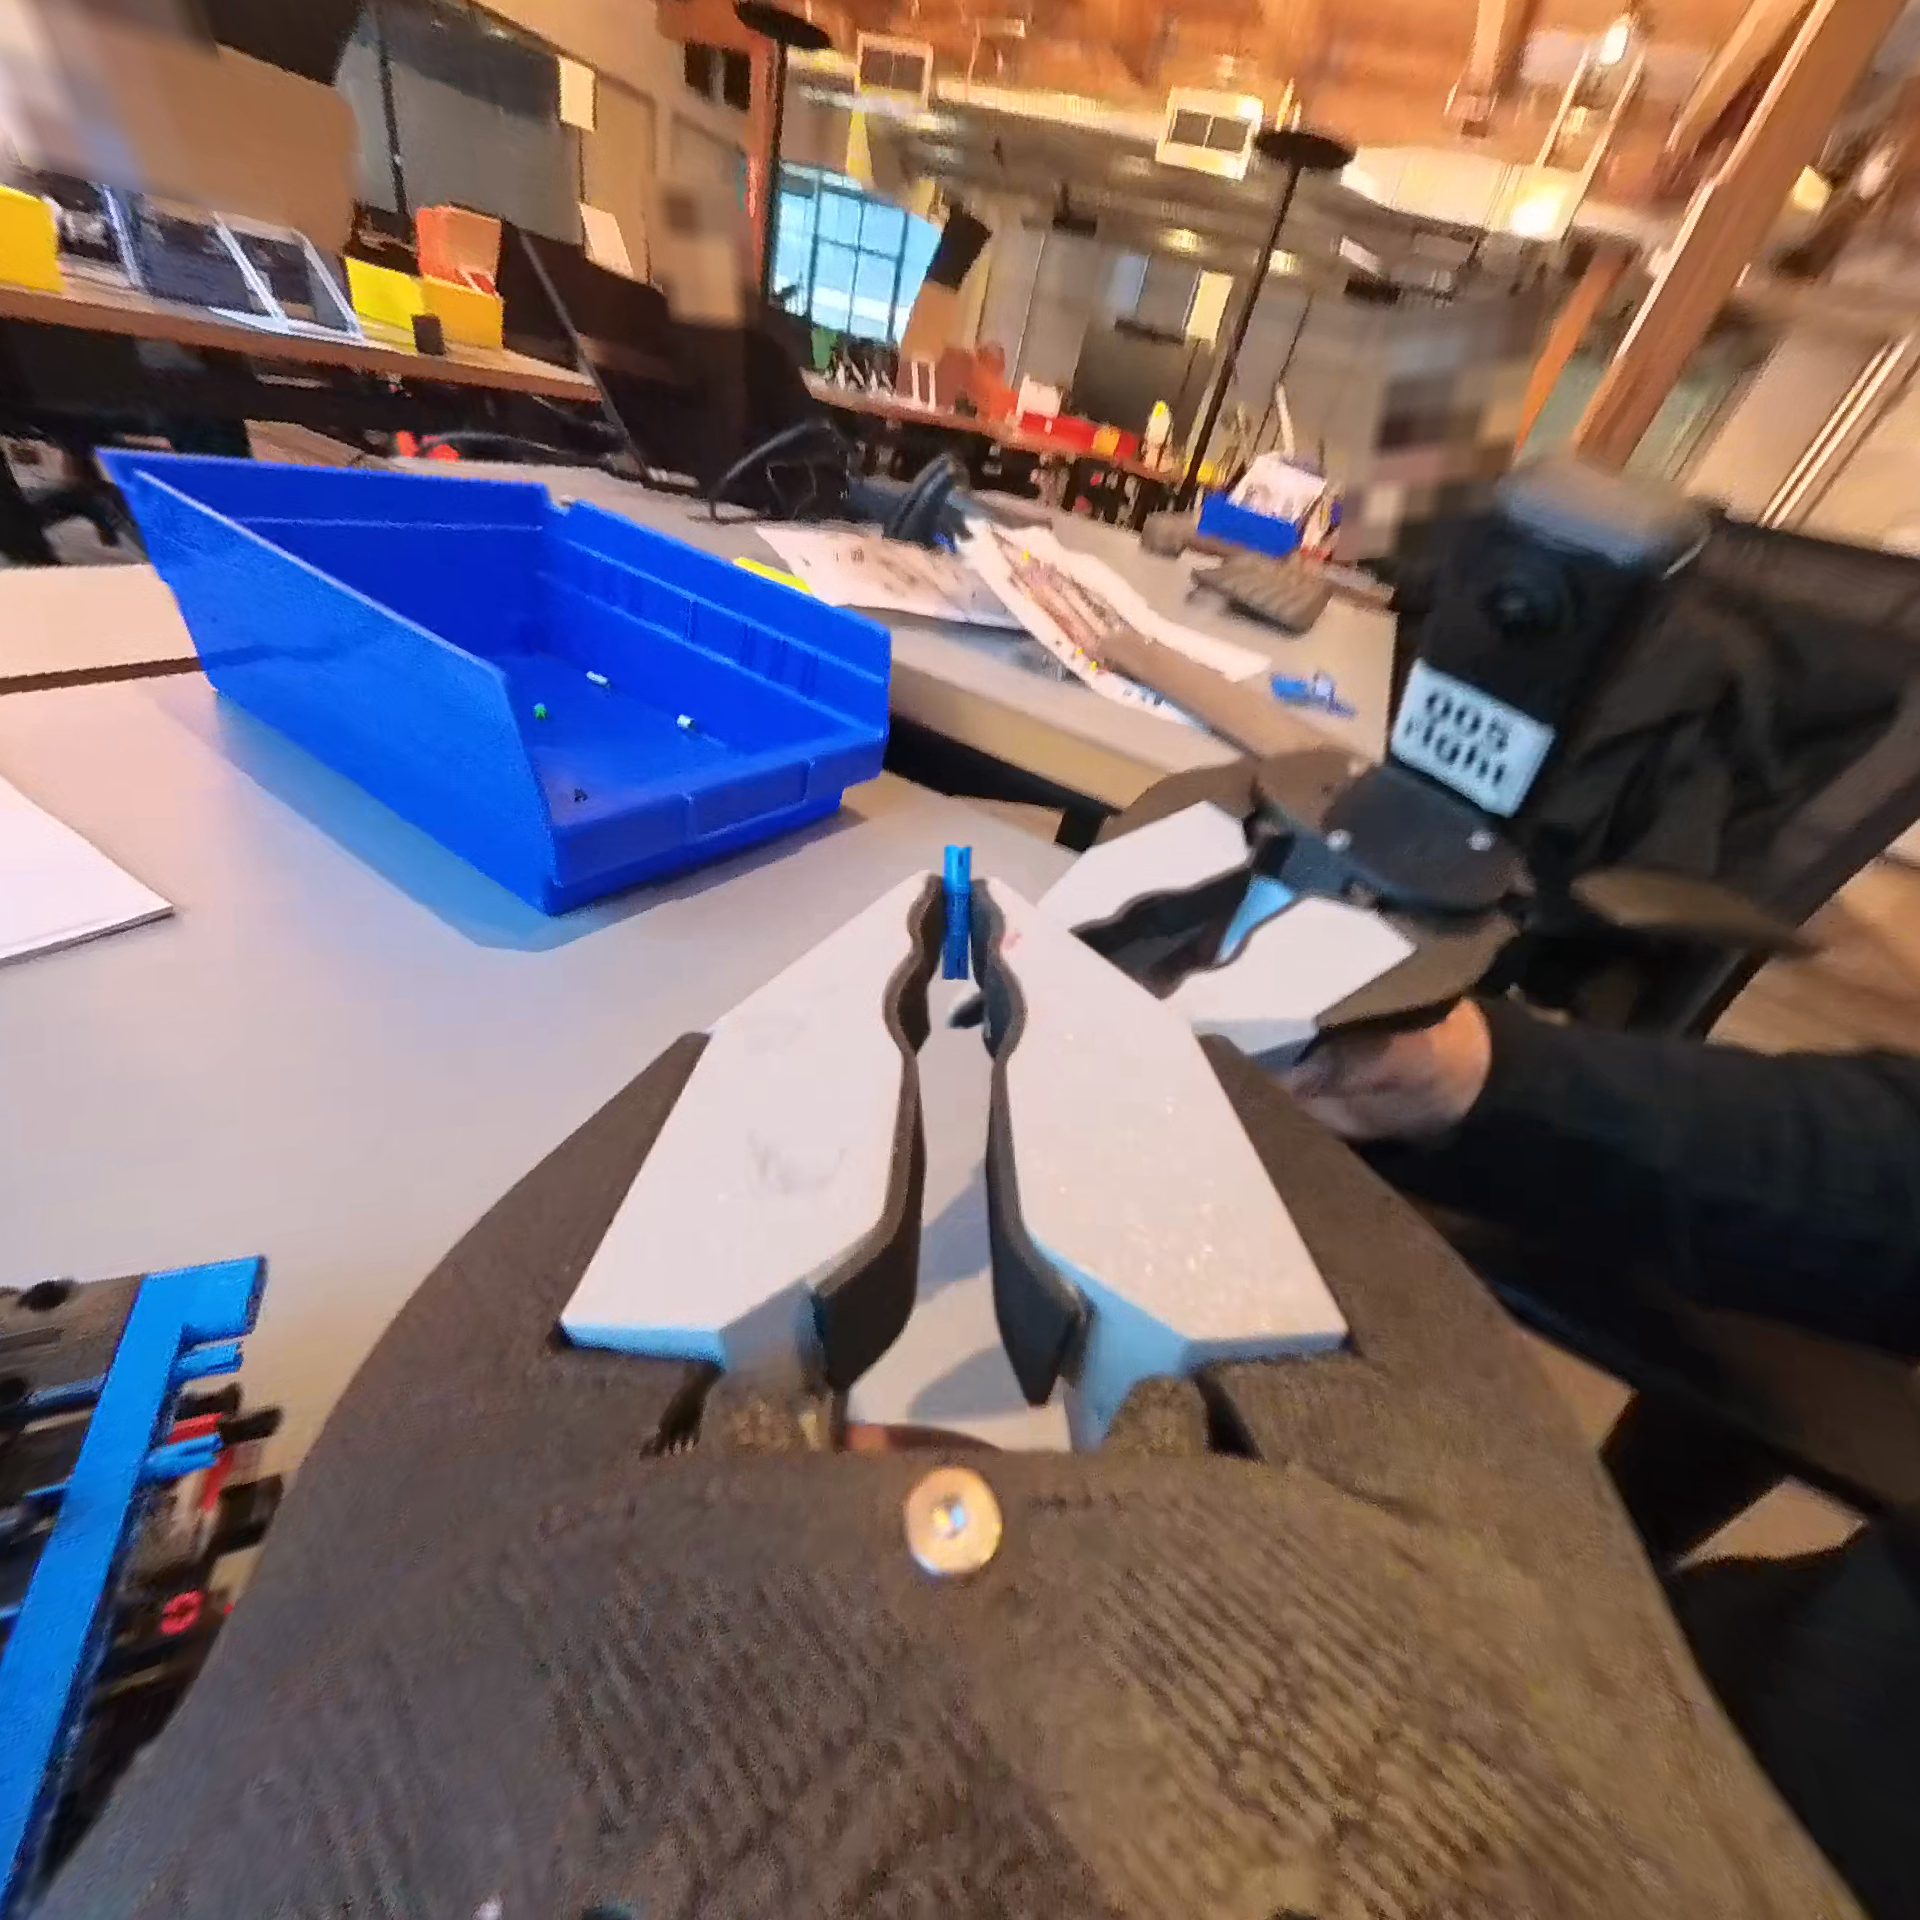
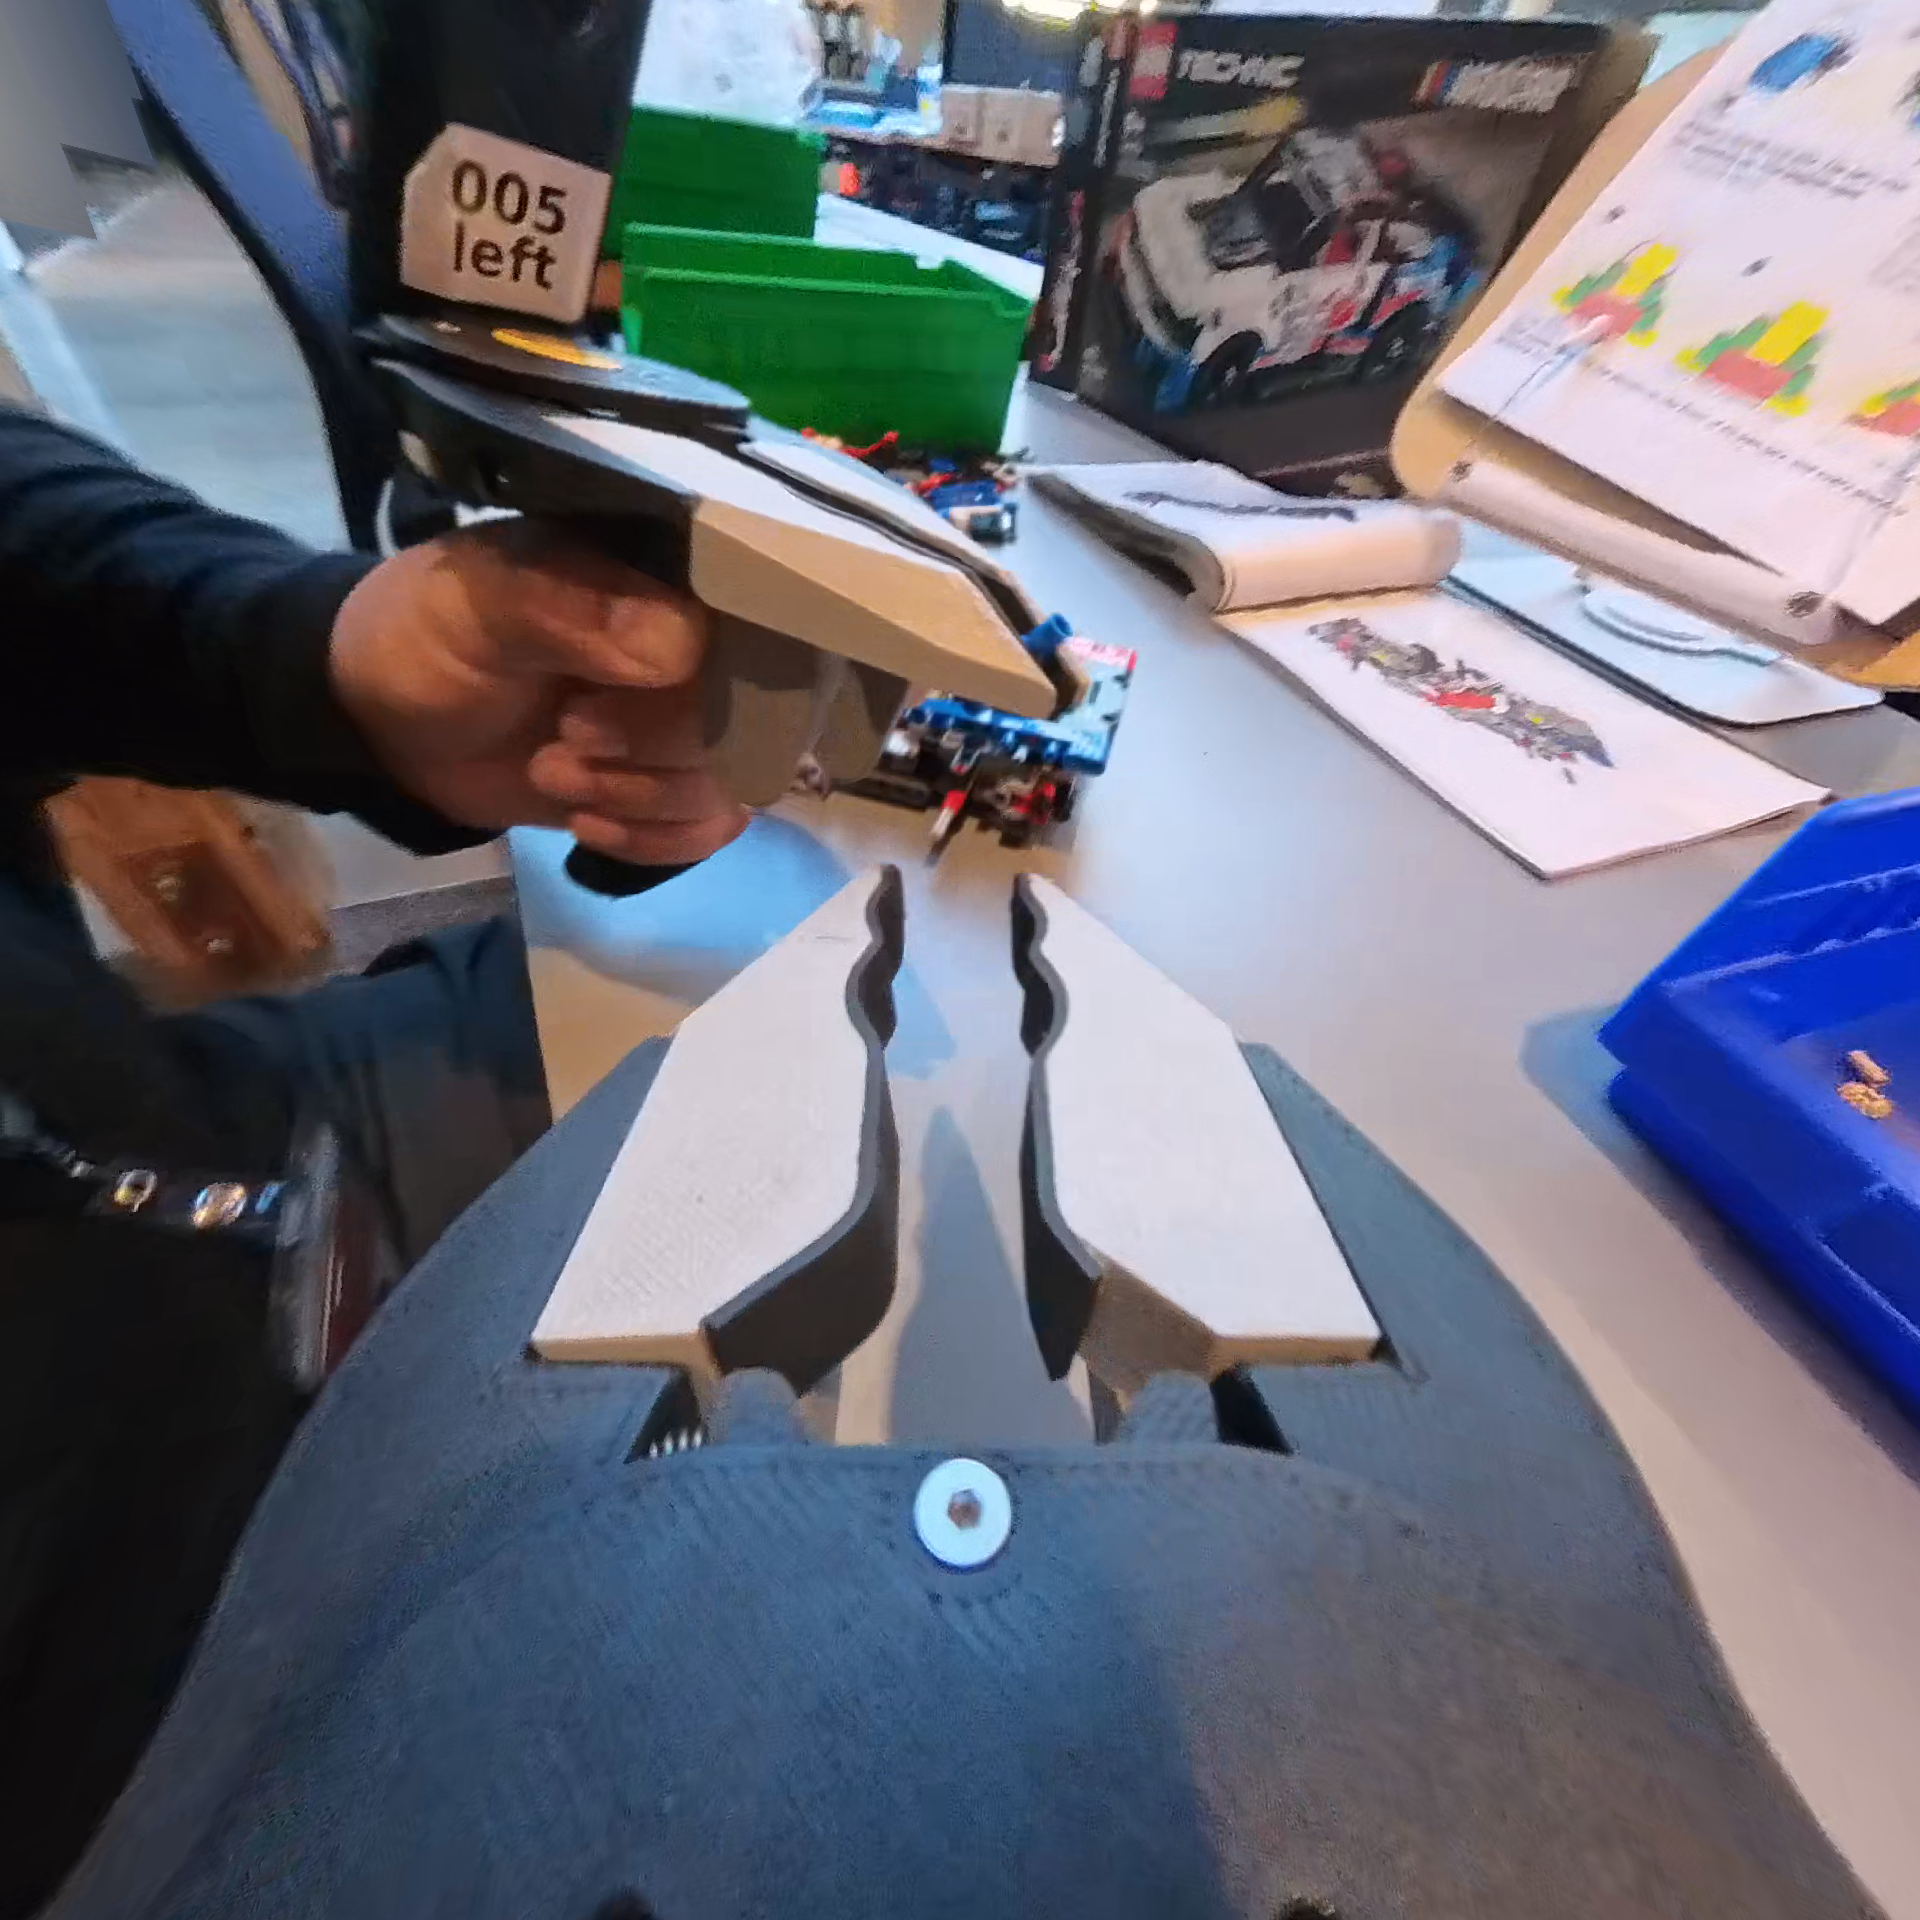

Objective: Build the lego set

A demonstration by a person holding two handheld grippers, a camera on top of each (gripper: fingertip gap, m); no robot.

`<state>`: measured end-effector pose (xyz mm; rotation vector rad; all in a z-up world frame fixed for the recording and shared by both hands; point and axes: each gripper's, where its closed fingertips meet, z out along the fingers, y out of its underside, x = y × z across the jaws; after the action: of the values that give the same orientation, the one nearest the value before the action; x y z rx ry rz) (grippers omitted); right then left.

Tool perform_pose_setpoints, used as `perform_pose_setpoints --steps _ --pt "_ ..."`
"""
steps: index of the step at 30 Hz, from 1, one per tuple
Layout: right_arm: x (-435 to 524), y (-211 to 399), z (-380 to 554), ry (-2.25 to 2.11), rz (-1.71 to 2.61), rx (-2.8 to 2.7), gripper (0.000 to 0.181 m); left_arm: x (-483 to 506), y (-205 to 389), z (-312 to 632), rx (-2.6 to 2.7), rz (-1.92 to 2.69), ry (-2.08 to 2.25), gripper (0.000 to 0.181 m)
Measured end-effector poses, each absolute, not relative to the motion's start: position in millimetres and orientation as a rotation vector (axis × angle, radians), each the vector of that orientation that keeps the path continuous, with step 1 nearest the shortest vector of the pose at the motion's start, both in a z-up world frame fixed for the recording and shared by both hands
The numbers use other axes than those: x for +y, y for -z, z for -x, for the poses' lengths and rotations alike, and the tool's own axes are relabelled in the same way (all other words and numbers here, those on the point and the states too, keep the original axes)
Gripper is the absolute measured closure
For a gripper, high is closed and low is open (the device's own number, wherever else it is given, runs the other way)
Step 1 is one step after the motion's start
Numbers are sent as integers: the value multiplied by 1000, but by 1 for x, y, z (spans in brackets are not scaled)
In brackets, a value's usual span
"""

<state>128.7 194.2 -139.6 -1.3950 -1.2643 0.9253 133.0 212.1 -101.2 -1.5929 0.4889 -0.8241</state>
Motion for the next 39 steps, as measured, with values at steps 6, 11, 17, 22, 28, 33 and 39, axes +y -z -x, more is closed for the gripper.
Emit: perform_pose_setpoints --steps 6,11,17,22,28,33,39 --pt "196 120 -104 -952 1398 -1104 152 204 77 -115 278 1505 935 179" --pt "198 110 -89 -876 1361 -1123 157 206 90 -109 200 1518 1031 179" --pt "204 114 -86 -811 1346 -1123 157 206 86 -109 177 1478 1065 179" --pt "214 101 -98 -755 1295 -1023 171 211 88 -110 93 1468 1121 179" --pt "216 105 -104 -789 1286 -1017 170 215 98 -114 -74 1459 1355 179" --pt "213 116 -110 -708 1256 -1172 157 222 112 -113 -120 1510 1409 179" --pt "214 134 -111 -462 1220 -1383 139 217 121 -132 -104 1591 1535 179"
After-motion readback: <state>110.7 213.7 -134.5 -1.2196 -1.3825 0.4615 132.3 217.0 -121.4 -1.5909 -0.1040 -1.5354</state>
